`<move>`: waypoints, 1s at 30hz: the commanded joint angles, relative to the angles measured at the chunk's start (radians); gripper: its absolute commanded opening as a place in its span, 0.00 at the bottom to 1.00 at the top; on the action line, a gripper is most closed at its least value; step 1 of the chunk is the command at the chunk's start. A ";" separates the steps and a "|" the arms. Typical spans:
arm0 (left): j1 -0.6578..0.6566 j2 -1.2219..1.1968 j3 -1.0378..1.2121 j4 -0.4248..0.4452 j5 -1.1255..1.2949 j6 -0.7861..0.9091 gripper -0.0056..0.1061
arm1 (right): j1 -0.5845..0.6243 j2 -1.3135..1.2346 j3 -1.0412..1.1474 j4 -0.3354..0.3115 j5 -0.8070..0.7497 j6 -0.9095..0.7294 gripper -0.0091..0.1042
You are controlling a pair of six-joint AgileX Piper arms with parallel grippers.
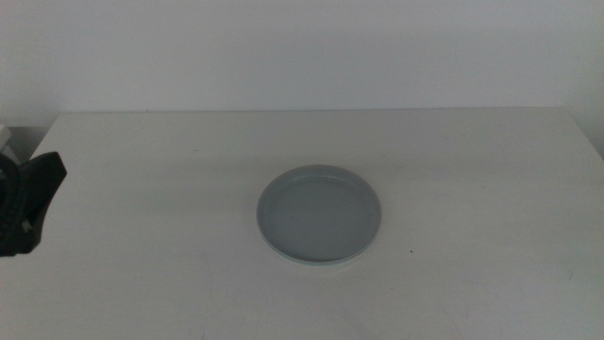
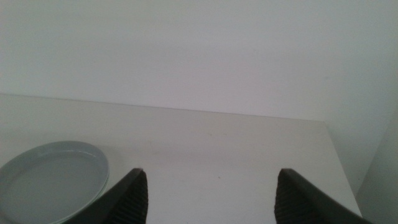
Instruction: Stack the three bowls on top of each other.
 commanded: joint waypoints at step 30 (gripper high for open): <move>0.001 -0.561 0.517 0.061 -0.124 -0.004 0.99 | 0.000 -0.369 0.506 -0.057 -0.145 -0.004 0.54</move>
